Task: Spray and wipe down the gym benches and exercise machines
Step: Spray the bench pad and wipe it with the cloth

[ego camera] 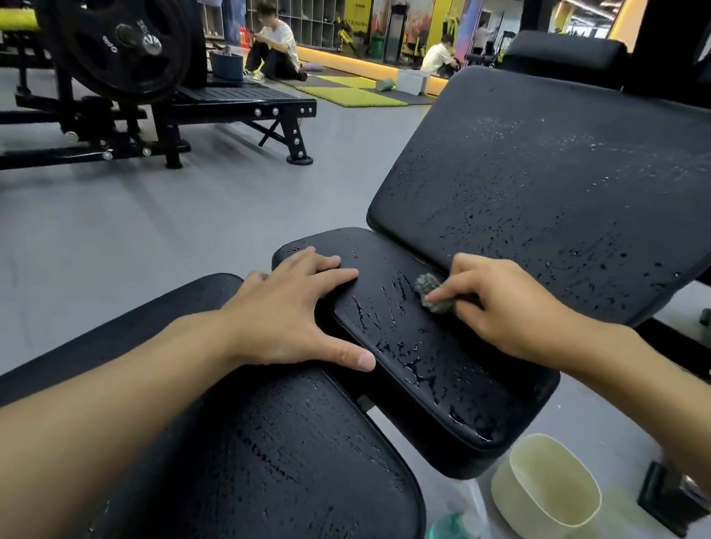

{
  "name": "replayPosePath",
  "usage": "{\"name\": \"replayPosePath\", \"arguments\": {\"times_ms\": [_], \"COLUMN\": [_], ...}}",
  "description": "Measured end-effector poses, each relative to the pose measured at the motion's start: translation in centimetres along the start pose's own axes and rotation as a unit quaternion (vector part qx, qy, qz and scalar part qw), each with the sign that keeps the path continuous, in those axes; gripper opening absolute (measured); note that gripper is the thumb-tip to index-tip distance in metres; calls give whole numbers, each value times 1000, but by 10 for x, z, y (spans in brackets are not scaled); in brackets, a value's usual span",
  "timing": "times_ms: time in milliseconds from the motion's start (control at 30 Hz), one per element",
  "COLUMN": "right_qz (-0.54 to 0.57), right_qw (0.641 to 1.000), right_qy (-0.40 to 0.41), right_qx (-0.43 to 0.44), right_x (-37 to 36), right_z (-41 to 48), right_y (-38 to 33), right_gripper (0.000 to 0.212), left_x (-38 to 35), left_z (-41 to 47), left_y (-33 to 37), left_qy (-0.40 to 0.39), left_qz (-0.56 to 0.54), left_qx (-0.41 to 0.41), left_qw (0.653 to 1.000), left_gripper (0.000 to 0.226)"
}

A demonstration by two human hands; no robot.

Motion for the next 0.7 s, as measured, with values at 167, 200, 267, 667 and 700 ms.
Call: {"name": "replayPosePath", "arguments": {"times_ms": [167, 200, 267, 667, 700], "right_qz": [-50, -61, -38, -4, -3], "right_qw": [995, 995, 999, 1000, 1000], "right_qy": [31, 26, 4, -7, -11], "right_qx": [-76, -75, -37, 11, 17], "right_x": [3, 3, 5, 4, 3], "right_z": [47, 45, 22, -28, -32], "right_y": [9, 8, 8, 3, 0], "right_gripper": [36, 36, 35, 35, 36], "left_x": [1, 2, 2, 4, 5], "left_z": [0, -1, -1, -5, -6], "left_y": [1, 0, 0, 4, 6], "left_qy": [6, 6, 8, 34, 38], "left_qz": [-2, -4, -3, -7, -9], "left_qx": [2, 3, 3, -11, -18], "left_qw": [1000, 1000, 1000, 999, 999], "left_gripper": [134, 134, 131, 122, 119]}}
Point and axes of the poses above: each hand's wrist, its own z-axis towards the middle knuckle, its own x-axis out of the back of the hand, y = z × x, the point moved 8 cm from there along z, towards the middle knuckle, and after that the axes turned 7 degrees about -y, right-handed, at the moved point
